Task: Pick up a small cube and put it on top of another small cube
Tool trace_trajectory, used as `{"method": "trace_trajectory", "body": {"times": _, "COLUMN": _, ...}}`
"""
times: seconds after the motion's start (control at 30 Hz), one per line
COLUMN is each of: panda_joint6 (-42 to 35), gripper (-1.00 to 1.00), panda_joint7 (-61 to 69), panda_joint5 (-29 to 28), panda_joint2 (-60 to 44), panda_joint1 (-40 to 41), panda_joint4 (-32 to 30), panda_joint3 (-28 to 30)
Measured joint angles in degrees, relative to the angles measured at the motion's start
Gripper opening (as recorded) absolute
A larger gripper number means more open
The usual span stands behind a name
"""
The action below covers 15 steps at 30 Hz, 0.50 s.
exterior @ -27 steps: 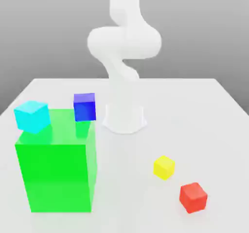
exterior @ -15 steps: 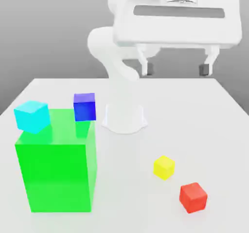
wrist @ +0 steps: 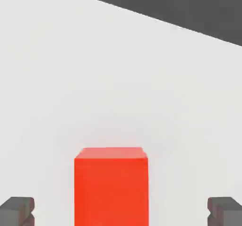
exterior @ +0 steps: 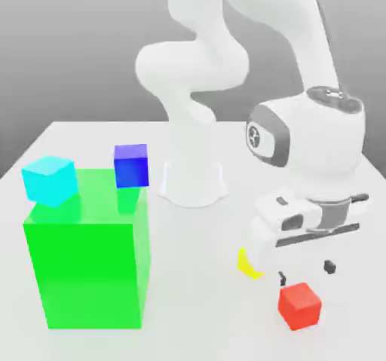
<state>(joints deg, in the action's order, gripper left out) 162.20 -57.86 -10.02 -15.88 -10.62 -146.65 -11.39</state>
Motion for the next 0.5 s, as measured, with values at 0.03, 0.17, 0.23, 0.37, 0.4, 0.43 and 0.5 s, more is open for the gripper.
{"method": "trace_trajectory", "body": {"times": 0.03, "panda_joint6": 1.6, "gripper": 0.0, "panda_joint7": -0.82, "panda_joint5": -1.06, "panda_joint2": -2.08, "panda_joint1": -0.92, "panda_joint4": 0.39, "panda_joint3": 1.11}}
{"method": "trace_trajectory", "body": {"times": 0.17, "panda_joint6": 4.54, "gripper": -1.0, "panda_joint7": -2.15, "panda_joint5": -2.79, "panda_joint2": -5.79, "panda_joint1": -2.78, "panda_joint4": 1.13, "panda_joint3": 3.34}}
{"method": "trace_trajectory", "body": {"times": 0.23, "panda_joint6": 4.56, "gripper": -1.0, "panda_joint7": -2.21, "panda_joint5": -2.84, "panda_joint2": -5.79, "panda_joint1": -2.77, "panda_joint4": 1.13, "panda_joint3": 3.33}}
{"method": "trace_trajectory", "body": {"times": 0.37, "panda_joint6": 3.66, "gripper": -1.0, "panda_joint7": -1.77, "panda_joint5": -2.25, "panda_joint2": -4.65, "panda_joint1": -2.29, "panda_joint4": 0.87, "panda_joint3": 2.69}}
{"method": "trace_trajectory", "body": {"times": 0.4, "panda_joint6": 2.32, "gripper": -1.0, "panda_joint7": -1.0, "panda_joint5": -1.24, "panda_joint2": -2.93, "panda_joint1": -1.6, "panda_joint4": 0.51, "panda_joint3": 1.79}}
{"method": "trace_trajectory", "body": {"times": 0.43, "panda_joint6": 0.83, "gripper": -1.0, "panda_joint7": -0.13, "panda_joint5": -0.1, "panda_joint2": -1.03, "panda_joint1": -0.94, "panda_joint4": 0.1, "panda_joint3": 0.89}}
{"method": "trace_trajectory", "body": {"times": 0.5, "panda_joint6": -2.31, "gripper": -1.0, "panda_joint7": 1.76, "panda_joint5": 2.39, "panda_joint2": 3.02, "panda_joint1": -0.03, "panda_joint4": -0.75, "panda_joint3": -0.56}}
